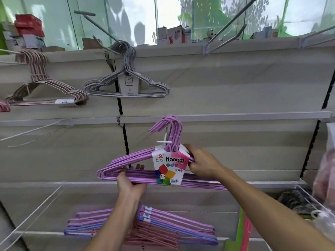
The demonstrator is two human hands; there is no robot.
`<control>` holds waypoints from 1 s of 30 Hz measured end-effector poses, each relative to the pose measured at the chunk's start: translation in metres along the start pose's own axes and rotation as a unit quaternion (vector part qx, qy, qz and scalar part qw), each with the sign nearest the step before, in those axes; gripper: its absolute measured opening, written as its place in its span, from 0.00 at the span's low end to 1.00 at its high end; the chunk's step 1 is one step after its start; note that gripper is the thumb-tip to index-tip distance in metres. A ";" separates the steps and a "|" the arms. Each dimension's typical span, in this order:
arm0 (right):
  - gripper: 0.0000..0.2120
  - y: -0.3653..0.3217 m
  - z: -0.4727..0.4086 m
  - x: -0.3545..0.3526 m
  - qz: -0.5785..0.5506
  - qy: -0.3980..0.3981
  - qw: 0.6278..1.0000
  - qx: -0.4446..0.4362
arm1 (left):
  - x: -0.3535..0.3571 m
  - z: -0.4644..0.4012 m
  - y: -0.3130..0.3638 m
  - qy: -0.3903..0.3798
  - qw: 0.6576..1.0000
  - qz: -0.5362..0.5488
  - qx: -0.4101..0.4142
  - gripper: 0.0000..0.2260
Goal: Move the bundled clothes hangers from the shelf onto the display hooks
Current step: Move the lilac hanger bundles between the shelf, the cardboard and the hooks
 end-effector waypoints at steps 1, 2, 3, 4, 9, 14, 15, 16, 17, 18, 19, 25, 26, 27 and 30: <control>0.23 0.003 -0.005 0.001 0.006 0.000 1.000 0.003 | 0.001 -0.007 0.002 -0.003 1.000 -0.005 -0.007 0.05; 0.24 0.005 -0.011 0.003 0.010 -0.001 1.000 0.006 | 0.003 -0.014 0.002 -0.005 1.000 -0.008 -0.013 0.05; 0.24 0.008 -0.016 0.004 0.013 -0.001 1.000 0.007 | 0.005 -0.022 0.004 -0.005 1.000 -0.008 -0.016 0.05; 0.25 0.011 -0.021 0.005 0.015 -0.001 1.000 0.009 | 0.007 -0.029 0.004 -0.005 1.000 -0.004 -0.019 0.05; 0.27 0.026 -0.046 0.013 0.030 -0.006 0.999 0.023 | 0.011 -0.068 0.008 -0.010 0.999 -0.005 -0.034 0.04; 0.28 0.042 -0.066 0.019 0.056 -0.009 0.998 0.029 | 0.014 -0.101 0.010 -0.017 0.998 0.018 -0.050 0.06; 0.28 0.045 -0.069 0.021 0.059 -0.011 0.998 0.029 | 0.014 -0.108 0.010 -0.017 0.998 0.022 -0.051 0.07; 0.28 0.047 -0.073 0.021 0.063 -0.013 0.998 0.030 | 0.014 -0.114 0.009 -0.019 0.998 0.024 -0.051 0.07; 0.29 0.050 -0.077 0.022 0.066 -0.015 0.997 0.030 | 0.015 -0.119 0.009 -0.022 0.998 0.022 -0.051 0.07; 0.30 0.052 -0.080 0.023 0.068 -0.017 0.997 0.030 | 0.016 -0.124 0.009 -0.028 0.998 0.019 -0.050 0.07; 0.30 0.054 -0.083 0.023 0.072 -0.017 0.997 0.028 | 0.018 -0.129 0.009 -0.035 0.998 0.015 -0.049 0.07; 0.33 0.066 -0.094 0.025 0.097 -0.010 0.995 0.021 | 0.026 -0.141 0.006 -0.041 0.998 0.007 -0.039 0.10; 0.33 0.068 -0.095 0.027 0.100 -0.013 0.995 0.022 | 0.027 -0.142 0.005 -0.037 0.999 0.003 -0.040 0.10; 0.34 0.069 -0.095 0.028 0.103 -0.015 0.994 0.021 | 0.027 -0.142 0.005 -0.032 0.999 -0.007 -0.041 0.10; 0.36 0.073 -0.097 0.031 0.104 -0.023 0.994 0.026 | 0.026 -0.145 0.008 -0.007 0.998 -0.052 -0.040 0.10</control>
Point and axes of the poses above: each hand's wrist, its own z-axis away from the middle knuckle, its own x-axis out of the palm, y = z × x, the point moved 1 cm from there along -z, towards the middle knuckle, and after that the axes turned 10 degrees about -x, right-handed, at the moved point
